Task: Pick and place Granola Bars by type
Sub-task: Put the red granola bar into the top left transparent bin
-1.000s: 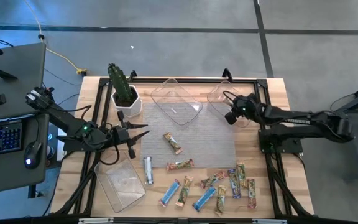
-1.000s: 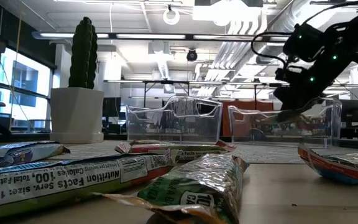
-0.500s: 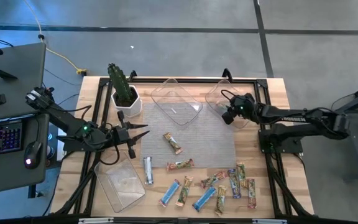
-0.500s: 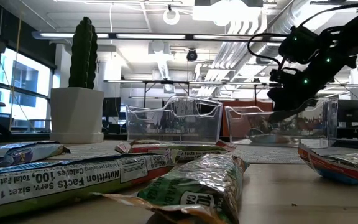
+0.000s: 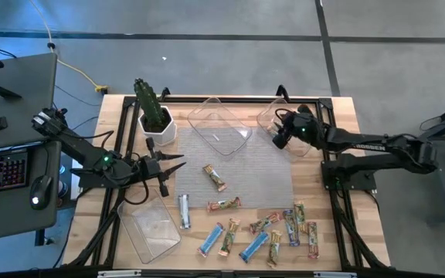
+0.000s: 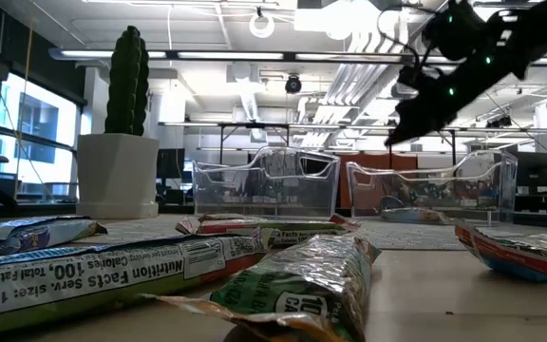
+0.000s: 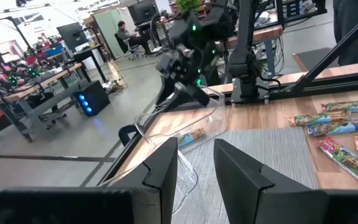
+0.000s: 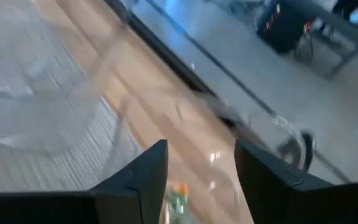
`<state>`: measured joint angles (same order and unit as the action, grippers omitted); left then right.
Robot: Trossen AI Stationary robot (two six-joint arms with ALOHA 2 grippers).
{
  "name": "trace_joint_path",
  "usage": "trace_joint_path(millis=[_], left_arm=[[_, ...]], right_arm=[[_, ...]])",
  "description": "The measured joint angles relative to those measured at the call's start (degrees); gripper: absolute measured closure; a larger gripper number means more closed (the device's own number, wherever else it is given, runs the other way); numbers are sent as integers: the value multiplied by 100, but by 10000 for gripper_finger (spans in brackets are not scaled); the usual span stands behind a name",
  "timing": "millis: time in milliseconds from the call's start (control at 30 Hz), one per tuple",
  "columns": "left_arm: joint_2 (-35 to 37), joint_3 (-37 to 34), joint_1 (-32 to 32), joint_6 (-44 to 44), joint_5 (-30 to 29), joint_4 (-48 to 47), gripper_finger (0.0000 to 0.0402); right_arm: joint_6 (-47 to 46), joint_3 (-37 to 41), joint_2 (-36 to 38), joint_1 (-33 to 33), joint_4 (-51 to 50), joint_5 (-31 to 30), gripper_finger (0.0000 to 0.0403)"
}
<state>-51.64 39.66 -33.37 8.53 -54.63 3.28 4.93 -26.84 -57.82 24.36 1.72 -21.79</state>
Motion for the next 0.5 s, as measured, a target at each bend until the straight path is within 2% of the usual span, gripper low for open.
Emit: trace_joint_path(millis=[333, 500], left_arm=[[0, 0, 0, -2, -2, -4, 301], [0, 0, 1, -2, -2, -34, 301]], right_arm=[[464, -977, 131, -899, -828, 44, 237], [1034, -1095, 129, -1618, -877, 427, 237]])
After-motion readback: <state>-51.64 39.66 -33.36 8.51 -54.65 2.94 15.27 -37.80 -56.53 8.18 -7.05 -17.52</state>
